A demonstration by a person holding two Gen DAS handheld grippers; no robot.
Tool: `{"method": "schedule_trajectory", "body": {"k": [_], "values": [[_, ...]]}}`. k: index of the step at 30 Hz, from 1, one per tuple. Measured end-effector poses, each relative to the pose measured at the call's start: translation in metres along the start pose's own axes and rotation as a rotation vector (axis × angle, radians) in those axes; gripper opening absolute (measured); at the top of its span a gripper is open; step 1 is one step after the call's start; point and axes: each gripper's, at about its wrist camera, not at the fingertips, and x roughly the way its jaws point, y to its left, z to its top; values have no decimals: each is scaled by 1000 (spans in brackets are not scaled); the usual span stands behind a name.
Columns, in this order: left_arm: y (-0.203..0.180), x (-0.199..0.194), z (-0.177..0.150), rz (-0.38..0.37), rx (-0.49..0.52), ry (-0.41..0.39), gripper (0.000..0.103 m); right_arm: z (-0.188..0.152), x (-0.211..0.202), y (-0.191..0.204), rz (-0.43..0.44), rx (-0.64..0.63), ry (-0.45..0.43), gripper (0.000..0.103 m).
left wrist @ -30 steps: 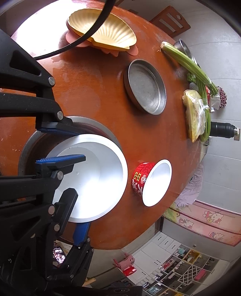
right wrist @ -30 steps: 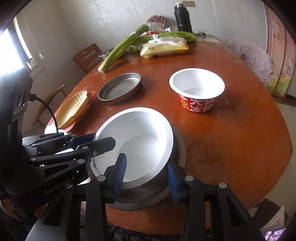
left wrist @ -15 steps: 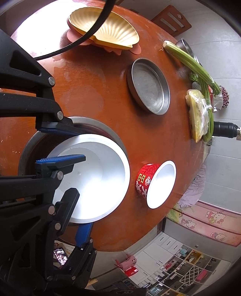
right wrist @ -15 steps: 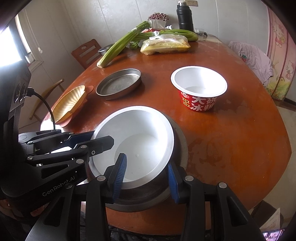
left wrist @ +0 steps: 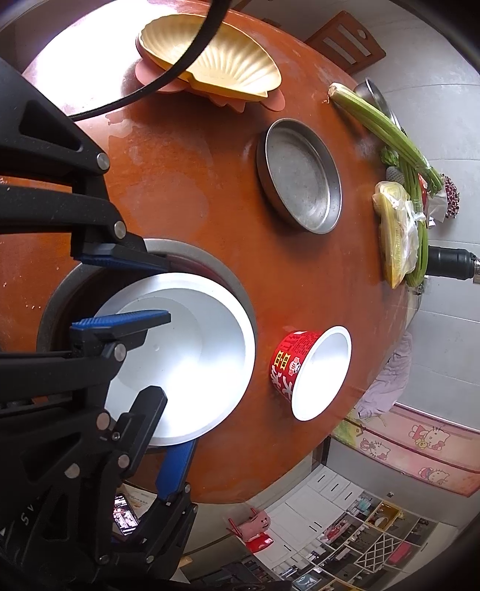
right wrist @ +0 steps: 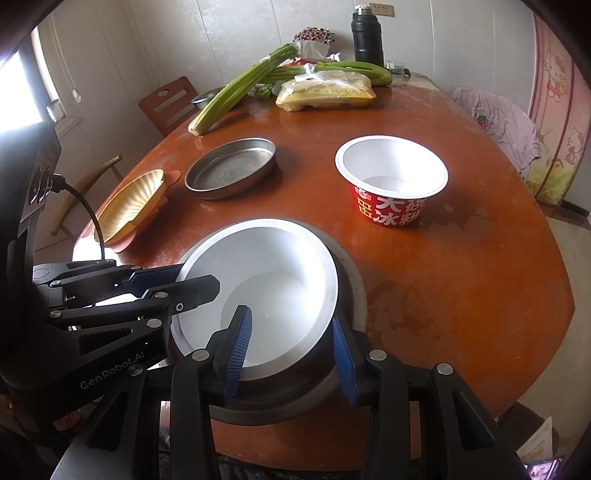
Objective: Organize plates and bowls
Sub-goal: 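Lower the white paper bowl into the steel bowl with the right gripper, then open the right gripper and lift it off the nested white bowl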
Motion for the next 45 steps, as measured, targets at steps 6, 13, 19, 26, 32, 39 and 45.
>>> {"method": "schedule_trajectory", "body": {"k": [6,13,19,26,32,39,45], "values": [[1,-4,1,-11,-3,-6,23,0,-3,-2,-12,2,-6,44],[-1,-16,1,-32,6,-36,31,2,-12,-3,-22,5,-24,44],[-1,-22,1,-38,11,-53,38,5,-16,-4,-35,17,-33,44],[4,-29,2,-33,2,-76,43,7,-18,-5,-40,28,-43,44],[6,-31,12,-31,-5,-88,46,13,-20,-12,-45,49,-55,45],[4,-31,30,-33,4,-106,46,23,-20,-23,-60,70,-65,49],[-2,-25,48,-43,27,-109,46,36,-18,-34,-84,87,-77,49]]}}
